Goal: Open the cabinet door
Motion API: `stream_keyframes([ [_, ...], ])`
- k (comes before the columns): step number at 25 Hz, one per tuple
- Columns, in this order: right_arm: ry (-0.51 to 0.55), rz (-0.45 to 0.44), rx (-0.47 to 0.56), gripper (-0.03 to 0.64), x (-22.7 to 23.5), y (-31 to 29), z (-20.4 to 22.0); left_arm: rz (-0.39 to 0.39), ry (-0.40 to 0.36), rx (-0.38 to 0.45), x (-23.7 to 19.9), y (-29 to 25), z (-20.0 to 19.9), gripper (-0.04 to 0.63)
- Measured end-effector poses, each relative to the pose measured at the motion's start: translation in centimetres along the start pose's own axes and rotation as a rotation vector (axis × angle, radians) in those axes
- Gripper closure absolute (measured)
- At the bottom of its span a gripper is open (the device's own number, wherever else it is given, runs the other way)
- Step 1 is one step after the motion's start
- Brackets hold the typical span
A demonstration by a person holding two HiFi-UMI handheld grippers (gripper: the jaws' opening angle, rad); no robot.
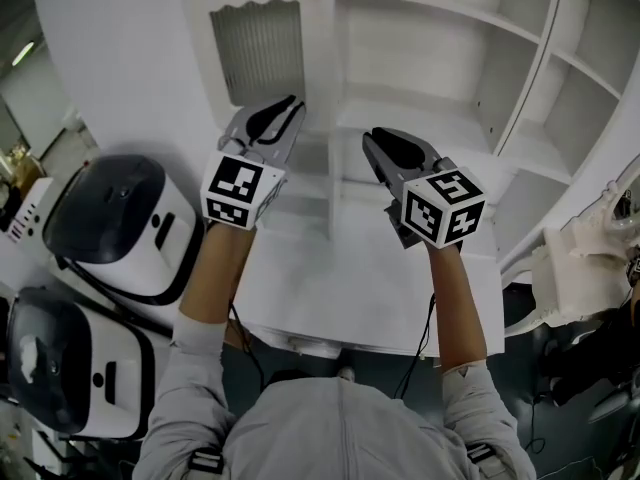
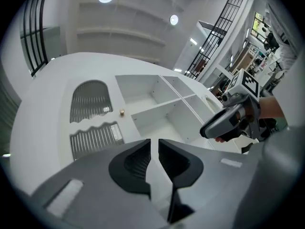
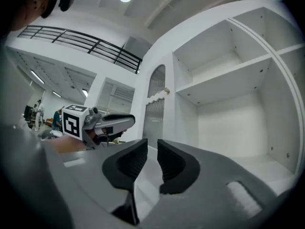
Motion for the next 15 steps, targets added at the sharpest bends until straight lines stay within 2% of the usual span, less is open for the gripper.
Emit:
stream_keyframes([
  [7,0.046,-0.017,-0.016,0.528,1.3,-4.0,-1.3,-0.022,-0.083,0.058,-2.3,-4.9,-3.9,0.493],
  [11,0.057,-0.014,-0.025,0.505,1.8,-6.4,-2.0,-0.032,-0.091,0.082,-4.2,-7.0,-5.3,0.479],
  [15,0.054,0.026,-0.026,0.498,2.9,-8.4,-2.1,-0.071,-0.103,0.095,-7.0,-9.5,-6.3,0.453],
])
Point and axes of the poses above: the fingertips, and each gripper's own axes: y backward along the fingers, x to its right, z out of its underside, the point moved 2 cm from there along y, backward along the fingers, and after that the axes turned 1 degree about -z, right-handed, at the moved point
